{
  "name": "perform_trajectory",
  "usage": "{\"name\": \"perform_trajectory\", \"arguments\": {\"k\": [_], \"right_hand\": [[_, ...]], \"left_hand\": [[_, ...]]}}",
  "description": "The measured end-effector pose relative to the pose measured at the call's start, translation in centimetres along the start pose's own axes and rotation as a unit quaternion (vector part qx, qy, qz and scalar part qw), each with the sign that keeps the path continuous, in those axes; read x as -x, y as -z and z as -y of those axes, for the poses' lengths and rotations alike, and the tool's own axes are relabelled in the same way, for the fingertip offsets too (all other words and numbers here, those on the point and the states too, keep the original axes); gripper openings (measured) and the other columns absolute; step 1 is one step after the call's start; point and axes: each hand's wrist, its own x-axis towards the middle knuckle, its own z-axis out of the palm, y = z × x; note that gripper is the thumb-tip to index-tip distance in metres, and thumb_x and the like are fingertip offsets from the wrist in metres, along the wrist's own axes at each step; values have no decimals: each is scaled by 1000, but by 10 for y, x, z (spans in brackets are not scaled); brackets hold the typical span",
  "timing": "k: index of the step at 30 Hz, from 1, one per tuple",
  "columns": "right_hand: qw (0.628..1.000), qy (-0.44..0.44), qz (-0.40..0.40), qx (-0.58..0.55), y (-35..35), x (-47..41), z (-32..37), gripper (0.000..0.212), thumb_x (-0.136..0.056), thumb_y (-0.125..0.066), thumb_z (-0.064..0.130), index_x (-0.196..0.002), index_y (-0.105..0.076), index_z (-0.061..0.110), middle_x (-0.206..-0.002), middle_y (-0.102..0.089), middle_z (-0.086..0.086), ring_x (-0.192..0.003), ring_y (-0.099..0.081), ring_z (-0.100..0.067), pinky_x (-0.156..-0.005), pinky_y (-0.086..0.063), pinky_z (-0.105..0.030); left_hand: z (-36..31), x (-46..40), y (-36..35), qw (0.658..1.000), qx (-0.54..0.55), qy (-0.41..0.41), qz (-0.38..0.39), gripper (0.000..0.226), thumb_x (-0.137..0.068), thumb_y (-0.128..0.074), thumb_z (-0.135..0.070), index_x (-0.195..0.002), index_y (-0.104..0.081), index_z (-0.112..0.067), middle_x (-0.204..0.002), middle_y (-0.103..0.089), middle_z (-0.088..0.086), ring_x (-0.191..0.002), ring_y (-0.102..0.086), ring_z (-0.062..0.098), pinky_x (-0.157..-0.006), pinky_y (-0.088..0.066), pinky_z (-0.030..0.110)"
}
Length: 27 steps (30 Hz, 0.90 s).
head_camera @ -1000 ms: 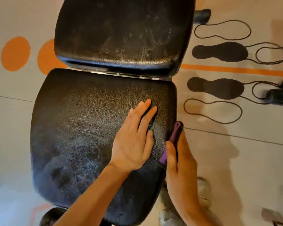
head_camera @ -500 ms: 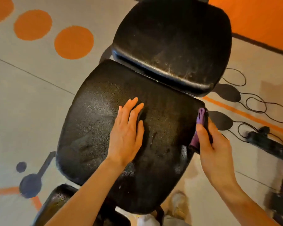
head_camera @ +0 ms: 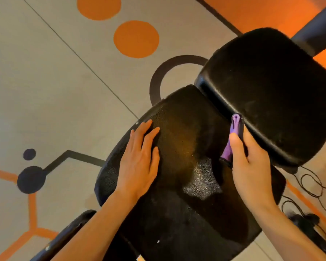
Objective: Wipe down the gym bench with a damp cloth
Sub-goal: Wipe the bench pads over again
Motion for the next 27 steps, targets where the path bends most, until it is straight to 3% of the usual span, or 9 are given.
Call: {"name": "perform_trajectory", "arguments": {"k": [2,5,7,10,15,19,23,27], "right_hand": [[999,23,23,4,-10,-19,5,23,-100,-39,33,-101,-56,18,-79,-55,16,-80,-56,0,-82,-45,-21],[997,56,49,25,-22,-45,12,39,-98,-40,34,-117,-60,6,-85,-59,15,-88,-58,3,-83,-44,-7],[994,76,73,42,-28,-64,18,43,-97,-39,37,-126,-57,10,-95,-61,15,-94,-58,4,-92,-44,-15],[986,111,111,59,-34,-91,26,48,-96,-39,40,-141,-44,26,-120,-61,12,-110,-56,4,-102,-43,-16],[972,150,163,75,-42,-132,30,51,-96,-41,35,-146,-38,23,-141,-51,7,-128,-47,0,-109,-35,-20],[954,190,200,117,-50,-157,32,47,-98,-43,30,-143,-42,20,-138,-54,5,-125,-50,-3,-107,-34,-16],[906,238,265,231,-62,-173,27,36,-100,-41,29,-134,-51,23,-129,-57,9,-119,-48,3,-104,-34,-10],[904,241,214,279,-81,-169,29,33,-100,-34,30,-113,-61,17,-109,-63,2,-104,-52,-5,-103,-35,-20]], "left_hand": [[5,-6,1,1000,10,20,-20,45,-102,-39,-29,-145,-38,-19,-156,-29,-1,-145,-29,15,-123,-20,42],[7,-15,1,997,27,54,-55,44,-101,-40,-29,-144,-38,-20,-156,-27,-2,-146,-27,16,-121,-22,46],[7,-24,1,992,44,93,-77,44,-101,-40,-30,-144,-38,-22,-157,-25,-3,-148,-22,16,-119,-25,50],[4,-36,0,982,54,143,-108,45,-101,-39,-33,-145,-37,-23,-158,-22,-6,-150,-14,12,-119,-25,52],[7,-49,-3,963,55,228,-134,44,-103,-33,-35,-145,-36,-24,-157,-25,-5,-150,-18,17,-115,-33,53],[5,-52,-6,962,7,243,-123,46,-101,-28,-36,-144,-39,-22,-152,-35,-3,-144,-30,17,-115,-35,47],[4,-53,-7,964,-31,233,-127,45,-100,-27,-31,-137,-48,-16,-142,-50,5,-137,-37,15,-115,-34,45],[6,-54,-10,967,-44,218,-128,43,-102,-28,-28,-130,-57,-15,-123,-64,5,-124,-49,15,-115,-32,40]]}}
